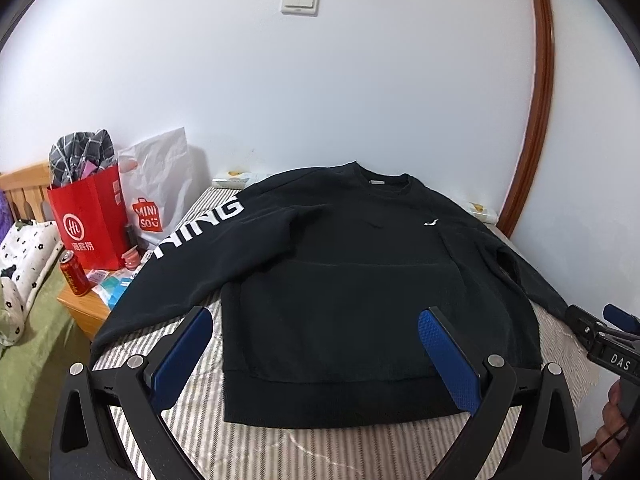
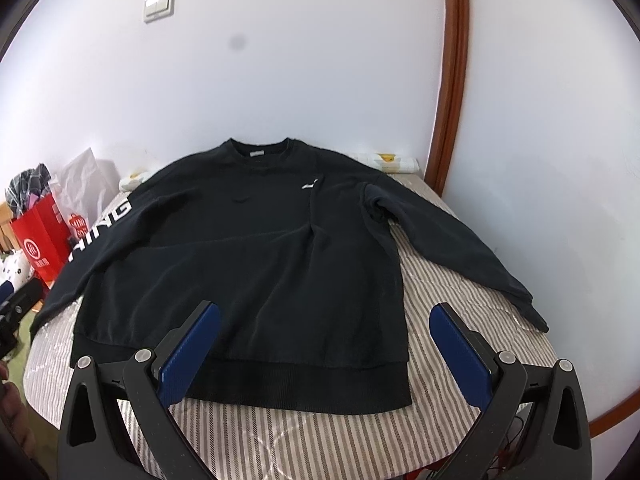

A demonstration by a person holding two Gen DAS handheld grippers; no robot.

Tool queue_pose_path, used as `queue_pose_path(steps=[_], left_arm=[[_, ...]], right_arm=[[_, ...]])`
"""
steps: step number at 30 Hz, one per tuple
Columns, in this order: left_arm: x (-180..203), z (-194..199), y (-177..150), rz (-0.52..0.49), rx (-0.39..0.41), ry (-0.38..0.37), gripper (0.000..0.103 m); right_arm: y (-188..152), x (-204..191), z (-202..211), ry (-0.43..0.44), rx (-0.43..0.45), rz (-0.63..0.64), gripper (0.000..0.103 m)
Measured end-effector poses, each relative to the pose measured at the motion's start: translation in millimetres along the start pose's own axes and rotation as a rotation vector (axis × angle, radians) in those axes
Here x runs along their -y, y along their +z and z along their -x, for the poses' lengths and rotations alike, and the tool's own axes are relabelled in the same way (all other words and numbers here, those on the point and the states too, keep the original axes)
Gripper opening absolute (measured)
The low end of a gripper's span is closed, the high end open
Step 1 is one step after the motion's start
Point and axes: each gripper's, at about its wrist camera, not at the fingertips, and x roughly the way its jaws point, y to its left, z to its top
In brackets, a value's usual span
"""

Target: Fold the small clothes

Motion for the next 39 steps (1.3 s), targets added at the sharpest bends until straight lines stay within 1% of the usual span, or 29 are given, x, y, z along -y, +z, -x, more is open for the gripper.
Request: queue_pose_path(steps=[2, 4, 5, 7, 11, 13, 14, 16, 20, 22, 25, 29, 33, 35, 37, 38, 39], left_arm=[[-8.9, -5.5, -2.5, -0.014, -0.004, 0.032, 0.103], [-19.9, -16.3, -6.1, 0.013, -0.028, 0.033, 0.103], [-26.3, -21.6, -7.5, 0.026, -0.027, 0.040, 0.103], [-40.4, -35.4, -12.3, 0.069, -0.038, 0.053, 0.103], [-65.0, -64.8, -21.8, 0.138, -0.100, 0.042, 0.103], [-77.0, -77.7, -29.4, 0.177, -0.134, 0.066, 0.103], [-84.2, -85.2, -34.0, 0.201, -0.150, 0.061, 0.103], [-92.2, -100.5, -47.1, 0.278, -0.196, 0.024, 0.103], [-116.5, -123.6, -61.4, 0.395, -0.252, -0.001, 0.102], [-127.9, -130.1, -65.7, 0.433, -0.267, 0.015, 0.100], [-140.7, -136.8, -69.6, 0.463, -0.285, 0.043, 0.098], [-156.8, -146.3, -73.1, 0.509, -0.288, 0.066, 0.090], [-167.4, -151.4, -71.5, 0.526, -0.272, 0.106, 0.083], [-171.4, -155.7, -69.5, 0.529, -0.270, 0.116, 0.081], [-174.4, -159.5, -67.2, 0.526, -0.271, 0.132, 0.077], [-175.4, -161.0, -66.5, 0.520, -0.273, 0.143, 0.070], [-176.2, -163.7, -65.3, 0.506, -0.276, 0.160, 0.062]], right_arm=[[0.8, -2.4, -10.4, 0.002, -0.013, 0.005, 0.103], [0.4, -3.5, -21.2, -0.002, -0.023, 0.003, 0.103], [0.2, -4.0, -26.5, -0.006, -0.027, -0.001, 0.103], [0.8, -6.1, -40.7, -0.005, -0.042, -0.010, 0.103], [0.0, -9.3, -63.7, 0.019, -0.068, -0.027, 0.103], [-0.5, -11.8, -70.8, 0.021, -0.072, -0.020, 0.103], [-0.1, -13.3, -74.4, 0.018, -0.070, -0.016, 0.103], [0.1, -16.2, -81.5, 0.003, -0.057, 0.000, 0.103], [1.9, -19.8, -94.4, 0.003, -0.050, 0.018, 0.103], [3.2, -18.9, -102.2, 0.016, -0.073, 0.009, 0.103], [5.9, -16.4, -113.2, 0.023, -0.117, -0.002, 0.103], [12.8, -18.7, -125.0, -0.001, -0.160, -0.006, 0.103], [21.4, -28.1, -127.2, -0.040, -0.159, 0.008, 0.103], [25.0, -31.8, -126.7, -0.041, -0.158, 0.012, 0.103], [28.4, -37.2, -125.7, -0.046, -0.154, 0.020, 0.103], [30.0, -39.8, -126.4, -0.049, -0.154, 0.026, 0.103], [31.0, -44.2, -127.4, -0.055, -0.157, 0.033, 0.103]])
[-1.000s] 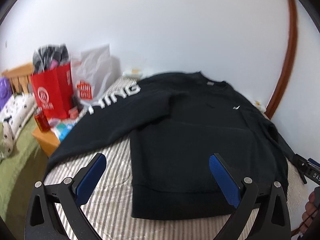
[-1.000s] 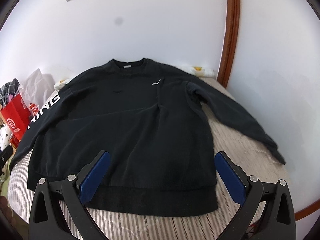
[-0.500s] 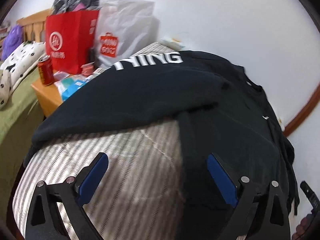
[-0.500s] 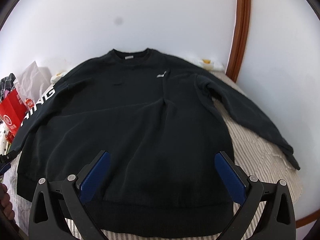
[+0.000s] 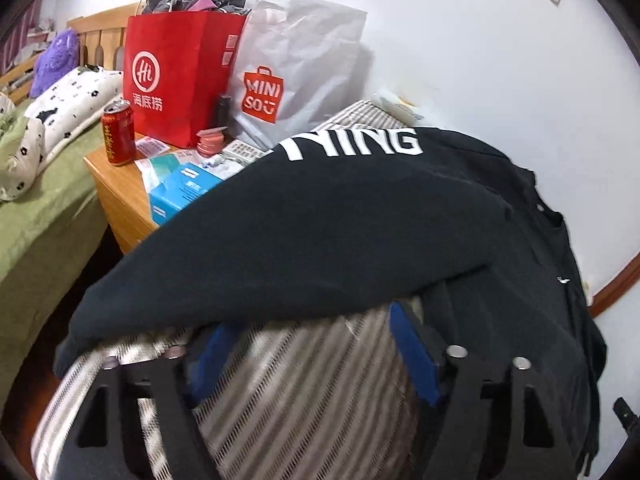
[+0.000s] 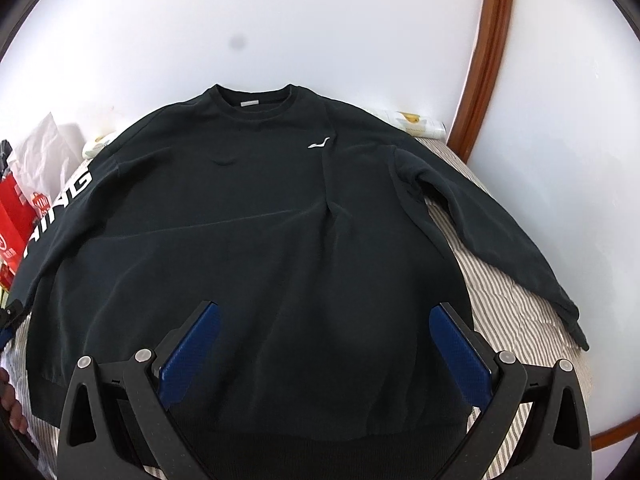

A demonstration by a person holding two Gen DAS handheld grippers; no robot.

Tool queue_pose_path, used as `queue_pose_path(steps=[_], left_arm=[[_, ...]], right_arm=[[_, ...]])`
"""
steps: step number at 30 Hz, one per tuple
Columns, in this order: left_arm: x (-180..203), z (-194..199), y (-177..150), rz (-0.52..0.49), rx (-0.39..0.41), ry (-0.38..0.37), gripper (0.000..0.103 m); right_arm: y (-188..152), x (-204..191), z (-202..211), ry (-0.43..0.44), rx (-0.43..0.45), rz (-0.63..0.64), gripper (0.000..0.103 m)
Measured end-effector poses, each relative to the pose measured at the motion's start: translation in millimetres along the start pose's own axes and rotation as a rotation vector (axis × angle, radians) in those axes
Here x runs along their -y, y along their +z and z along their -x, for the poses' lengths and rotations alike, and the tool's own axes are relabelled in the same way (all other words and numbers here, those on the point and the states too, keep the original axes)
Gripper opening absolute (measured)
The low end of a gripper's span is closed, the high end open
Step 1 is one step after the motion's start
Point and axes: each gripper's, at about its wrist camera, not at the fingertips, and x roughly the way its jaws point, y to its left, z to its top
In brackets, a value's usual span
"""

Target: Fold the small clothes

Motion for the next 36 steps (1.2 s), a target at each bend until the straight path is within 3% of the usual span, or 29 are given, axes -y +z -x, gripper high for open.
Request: queue_pose_path(steps=[4, 6, 9, 15, 24, 36], left_arm=[[0.3, -3.1, 4.7, -0.036, 0.000, 0.038, 0.048], [-0.9, -4.9, 7.9, -0.039, -0.008, 0.040, 0.029], [-0.8, -8.5, 10.7, -0.057, -0.030, 0.017, 0.010], [12.4, 4.1, 13.3, -0.120, 0.001, 0.011, 0.006], [40.2, 38.5, 28.1, -0.146, 0.073, -0.048, 0.005], [126.2, 68.7, 34.1, -0.271, 0.134, -0.106, 0.005]], right_arm=[[-0.2, -11.0, -3.2, -0.014, -0.017, 0.011, 0.103], [-1.9, -16.4, -4.8, -0.019, -0.026, 0.016, 0.103], [-3.5, -23.1, -6.4, -0.034, -0.036, 0.025, 0.103], [-13.7, -23.5, 1.4, -0.071, -0.026, 0.028, 0.103], [-25.7, 9.3, 16.5, -0.094, -0.006, -0.015, 0.103], [-11.5, 51.4, 25.6, -0.067, 0.063, -0.030, 0.103]])
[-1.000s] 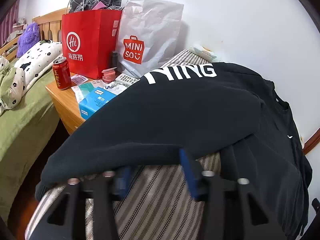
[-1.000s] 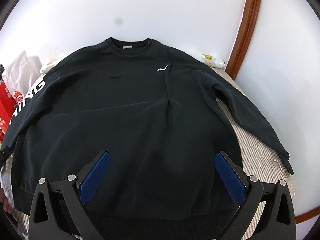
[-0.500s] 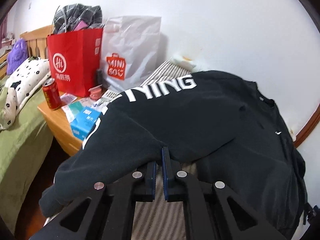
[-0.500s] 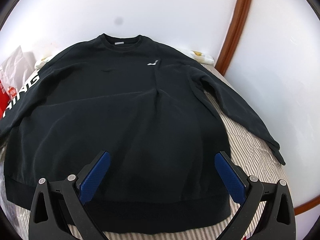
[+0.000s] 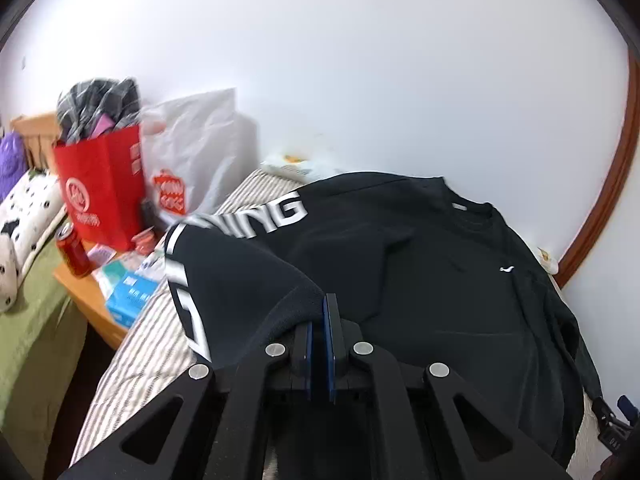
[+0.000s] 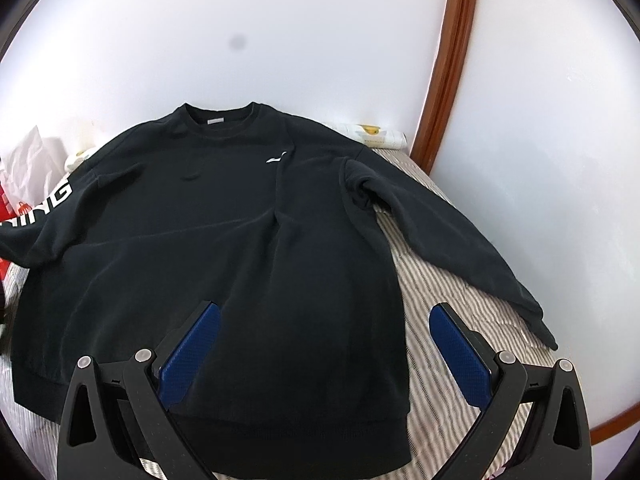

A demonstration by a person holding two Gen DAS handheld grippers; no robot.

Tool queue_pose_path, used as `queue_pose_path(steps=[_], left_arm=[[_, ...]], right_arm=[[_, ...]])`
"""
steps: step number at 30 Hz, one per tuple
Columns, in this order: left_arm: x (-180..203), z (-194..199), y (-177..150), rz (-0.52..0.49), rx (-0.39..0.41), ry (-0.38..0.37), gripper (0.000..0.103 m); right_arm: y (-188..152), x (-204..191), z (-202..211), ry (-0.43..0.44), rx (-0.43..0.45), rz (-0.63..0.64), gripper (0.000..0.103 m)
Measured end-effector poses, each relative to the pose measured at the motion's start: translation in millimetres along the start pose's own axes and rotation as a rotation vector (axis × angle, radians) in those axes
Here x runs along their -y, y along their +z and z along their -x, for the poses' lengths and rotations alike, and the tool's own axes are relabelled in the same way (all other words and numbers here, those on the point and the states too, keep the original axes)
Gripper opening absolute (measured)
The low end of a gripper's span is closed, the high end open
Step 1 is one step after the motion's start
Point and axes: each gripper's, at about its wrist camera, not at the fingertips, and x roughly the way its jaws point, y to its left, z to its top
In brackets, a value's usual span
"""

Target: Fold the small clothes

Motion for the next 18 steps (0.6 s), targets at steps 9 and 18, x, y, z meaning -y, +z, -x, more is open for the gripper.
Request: queue_pose_path(steps=[9, 18], left_arm=[[81.6, -22.2, 15.2, -0.104, -0.001, -0.046, 0.005], [173.5, -54.9, 11.9, -0.242, -0.053, -0.125, 0.005]], right_arm=[[-7.1, 45.8, -23.1, -0.028, 0.010, -0.005, 0.103], [-19.0, 106.9, -53.9, -0.069, -0.036, -0.087, 0.103]])
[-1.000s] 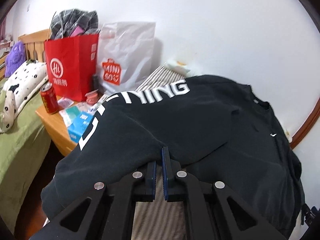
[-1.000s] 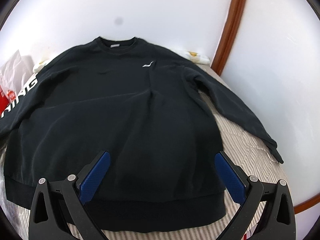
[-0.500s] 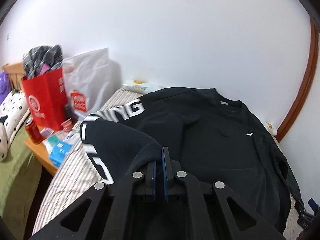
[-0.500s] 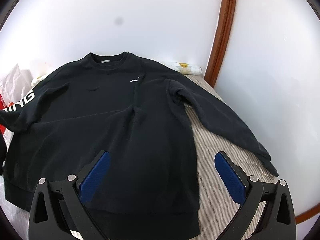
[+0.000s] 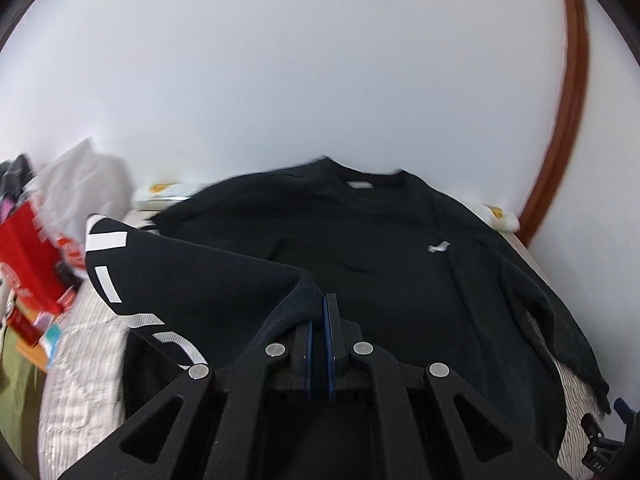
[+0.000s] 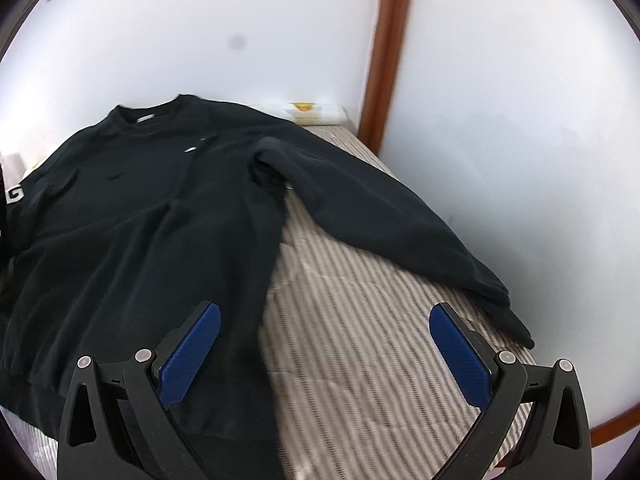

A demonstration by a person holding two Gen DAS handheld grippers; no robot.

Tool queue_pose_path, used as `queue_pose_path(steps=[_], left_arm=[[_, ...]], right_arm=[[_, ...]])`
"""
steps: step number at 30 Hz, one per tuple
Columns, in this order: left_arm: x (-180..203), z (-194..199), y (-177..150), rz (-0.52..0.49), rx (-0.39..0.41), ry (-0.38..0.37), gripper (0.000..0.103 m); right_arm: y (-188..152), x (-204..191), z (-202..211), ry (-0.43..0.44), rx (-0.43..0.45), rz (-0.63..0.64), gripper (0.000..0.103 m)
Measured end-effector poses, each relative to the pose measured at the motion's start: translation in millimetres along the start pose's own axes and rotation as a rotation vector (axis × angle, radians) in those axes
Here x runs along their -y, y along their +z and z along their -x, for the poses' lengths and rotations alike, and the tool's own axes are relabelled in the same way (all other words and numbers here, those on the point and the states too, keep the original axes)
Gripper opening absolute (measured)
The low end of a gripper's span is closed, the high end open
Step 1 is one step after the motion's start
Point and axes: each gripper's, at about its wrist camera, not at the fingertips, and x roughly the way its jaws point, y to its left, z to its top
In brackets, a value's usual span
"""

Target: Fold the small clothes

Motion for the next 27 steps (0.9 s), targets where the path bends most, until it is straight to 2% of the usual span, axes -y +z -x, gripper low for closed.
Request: queue_pose_path(steps=[5, 10, 12, 16, 19, 20, 21, 23, 27], left_arm=[[32.1, -26.3, -7.2, -0.047, -0.083, -0.038, 0.006], [37.3, -30.5, -16.1, -0.050, -0.157, -0.063, 0.007], [36.0, -23.1, -20.8, -0.045, -0.178, -0.079, 0.016], [30.0, 4.8, -33.2, -0.061, -0.155, -0.079, 0.029], [15.3, 28.9, -42.8, -0.056, -0.135, -0.073, 0.034], [8.1, 36.5, -46.0, -0.048, -0.128, -0.066, 0.038], [1.5, 41.1, -47.7, -0.040, -0.125, -0.057, 0.047], [-16.8, 55.4, -55.2, -0.018, -0.105, -0.036, 0.055], [-58.4, 74.4, -72.5, 0.027, -0.100, 0.037, 0.055]], right_arm=[[-1.7, 18.9, -4.3, -0.021, -0.002, -0.028, 0.103], [-6.1, 27.4, -3.0, -0.036, -0.005, -0.027, 0.103], [-5.8, 24.0, 1.2, -0.030, 0.002, -0.018, 0.103], [-5.8, 10.3, 15.9, -0.007, 0.037, 0.006, 0.103], [-6.4, -4.8, 32.0, 0.017, 0.070, 0.030, 0.103], [-6.0, -9.3, 35.9, 0.028, 0.080, 0.035, 0.103], [-4.8, -17.1, 42.5, 0.045, 0.092, 0.043, 0.103], [-2.3, -27.8, 49.2, 0.069, 0.104, 0.055, 0.103], [6.4, -61.5, 61.3, 0.158, 0.124, 0.095, 0.103]])
